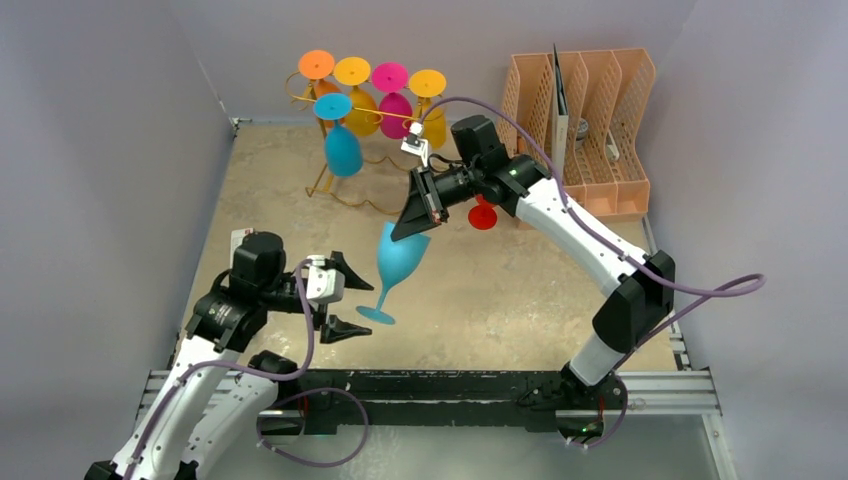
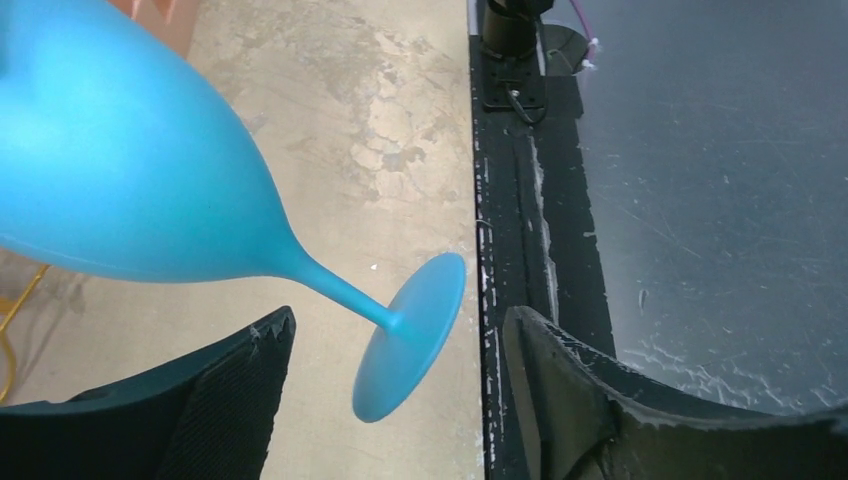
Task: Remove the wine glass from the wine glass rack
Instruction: Place the wine glass at the center of the board.
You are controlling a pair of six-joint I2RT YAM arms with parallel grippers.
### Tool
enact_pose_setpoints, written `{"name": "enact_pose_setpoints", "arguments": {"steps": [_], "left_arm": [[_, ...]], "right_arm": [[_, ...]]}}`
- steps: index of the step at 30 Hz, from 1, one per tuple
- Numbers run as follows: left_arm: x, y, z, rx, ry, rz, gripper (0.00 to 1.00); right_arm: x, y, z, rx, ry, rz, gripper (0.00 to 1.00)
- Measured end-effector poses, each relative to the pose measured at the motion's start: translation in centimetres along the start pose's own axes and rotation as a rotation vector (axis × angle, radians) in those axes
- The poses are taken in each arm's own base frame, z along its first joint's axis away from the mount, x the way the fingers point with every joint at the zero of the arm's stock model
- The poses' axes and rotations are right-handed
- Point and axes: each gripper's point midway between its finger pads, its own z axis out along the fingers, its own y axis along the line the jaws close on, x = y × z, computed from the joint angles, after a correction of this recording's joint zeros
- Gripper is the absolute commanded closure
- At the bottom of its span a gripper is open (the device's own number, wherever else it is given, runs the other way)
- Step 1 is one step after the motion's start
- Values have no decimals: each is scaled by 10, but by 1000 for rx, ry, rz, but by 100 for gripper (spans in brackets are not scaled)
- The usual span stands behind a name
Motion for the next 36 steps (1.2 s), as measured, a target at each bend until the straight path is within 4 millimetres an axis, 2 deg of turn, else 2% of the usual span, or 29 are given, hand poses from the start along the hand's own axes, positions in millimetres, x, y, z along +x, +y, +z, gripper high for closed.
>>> {"name": "enact_pose_setpoints", "arguments": {"steps": [6,11,19,20,21,25,30,36], "left_arm": [[-8,14,-6,-116,-1,31,18],[-10,40,-15,-304,-25,28,15],[10,87,-33,-629,-32,-140,11],[11,93,-38,-682,-39,-167,4],[12,98,-43,-725,-45,-188,0],[23,117,-69,-951,-61,-326,0],[38,126,-92,-1120,-36,-395,0],[43,130,-112,-1241,-35,-409,0]], "right_arm": [[-6,-4,-5,72,-62,-62,100],[-11,-17,-11,179,-121,-97,100],[-14,-70,-39,530,-229,-127,100],[-13,-77,-45,577,-242,-127,100],[-11,-83,-50,619,-251,-126,100],[-7,-101,-72,769,-296,-121,100],[1,-125,-97,938,-351,-110,100],[7,-156,-120,1112,-390,-84,100]]}}
